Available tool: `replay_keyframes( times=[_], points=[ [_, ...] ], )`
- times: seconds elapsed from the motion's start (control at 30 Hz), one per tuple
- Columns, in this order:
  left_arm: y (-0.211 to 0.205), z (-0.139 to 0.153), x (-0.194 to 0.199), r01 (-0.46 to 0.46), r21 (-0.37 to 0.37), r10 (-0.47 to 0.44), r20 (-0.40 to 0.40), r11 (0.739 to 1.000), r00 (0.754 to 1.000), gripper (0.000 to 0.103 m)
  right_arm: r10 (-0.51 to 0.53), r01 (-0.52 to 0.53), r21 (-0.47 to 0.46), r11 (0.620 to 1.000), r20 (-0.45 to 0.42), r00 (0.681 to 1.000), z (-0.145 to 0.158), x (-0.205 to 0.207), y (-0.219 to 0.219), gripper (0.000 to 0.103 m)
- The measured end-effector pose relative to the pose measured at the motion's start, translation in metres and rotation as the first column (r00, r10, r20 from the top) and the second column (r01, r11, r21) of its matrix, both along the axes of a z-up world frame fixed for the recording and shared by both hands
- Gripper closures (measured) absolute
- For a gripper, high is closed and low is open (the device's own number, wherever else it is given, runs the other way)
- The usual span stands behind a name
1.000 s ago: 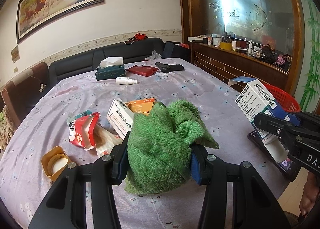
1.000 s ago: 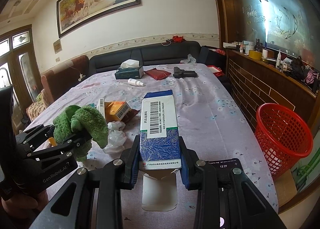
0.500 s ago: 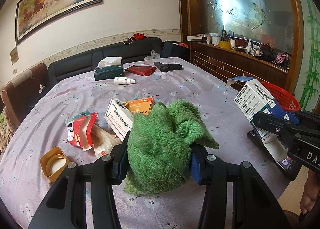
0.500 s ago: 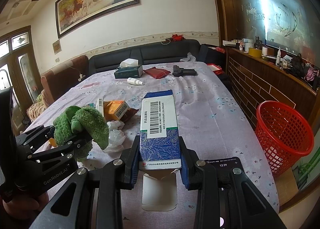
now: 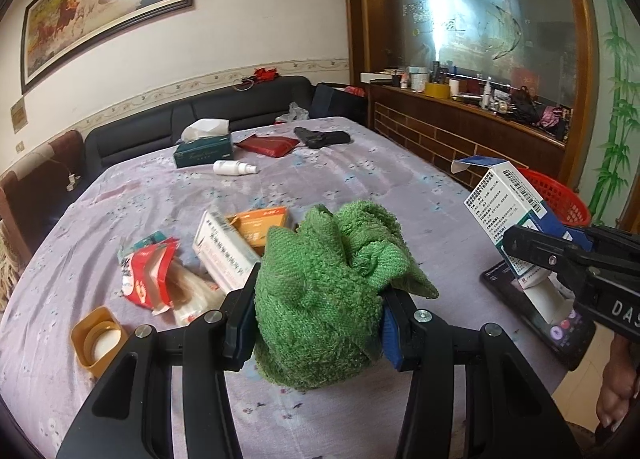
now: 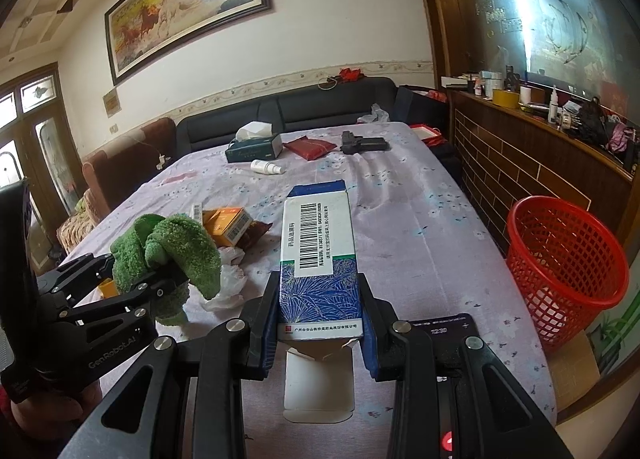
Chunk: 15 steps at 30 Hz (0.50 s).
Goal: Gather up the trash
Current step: 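Lift the towel with the left tool while the right tool holds the box, then carry towel and box over the red basket and open both tools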
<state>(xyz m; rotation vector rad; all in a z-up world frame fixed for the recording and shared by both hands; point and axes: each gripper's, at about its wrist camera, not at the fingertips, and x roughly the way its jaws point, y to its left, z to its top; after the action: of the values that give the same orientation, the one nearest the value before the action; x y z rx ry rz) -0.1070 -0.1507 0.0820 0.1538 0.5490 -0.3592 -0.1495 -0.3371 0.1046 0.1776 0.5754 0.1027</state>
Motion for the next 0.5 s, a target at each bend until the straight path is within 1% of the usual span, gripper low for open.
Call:
replay_keyframes(
  times=[0.13, 0.3, 0.4, 0.5],
  points=[
    [-0.01, 0.009, 0.003, 0.039, -0.013, -0.039, -0.003, 0.999, 0.999, 0.055, -0.031, 0.031, 0.016, 0.999, 0.012, 0.999, 0.004, -0.004, -0.014, 0.067],
    [-0.029, 0.019, 0.008, 0.094, -0.027, -0.094, -0.011, 0.995, 0.996, 0.055, -0.068, 0.067, 0.057, 0.996, 0.02, 0.997, 0.009, -0.007, -0.038, 0.067],
    [-0.048, 0.025, 0.01, 0.13, -0.012, -0.13, 0.001, 0.991, 0.992, 0.055, -0.112, 0.109, 0.081, 0.991, 0.034, 0.993, 0.014, -0.013, -0.061, 0.067],
    [-0.07, 0.032, 0.014, 0.185, -0.026, -0.186, -0.016, 0.982, 0.982, 0.055, -0.171, 0.165, 0.101, 0.981, 0.048, 0.984, 0.018, -0.021, -0.088, 0.067]
  ],
)
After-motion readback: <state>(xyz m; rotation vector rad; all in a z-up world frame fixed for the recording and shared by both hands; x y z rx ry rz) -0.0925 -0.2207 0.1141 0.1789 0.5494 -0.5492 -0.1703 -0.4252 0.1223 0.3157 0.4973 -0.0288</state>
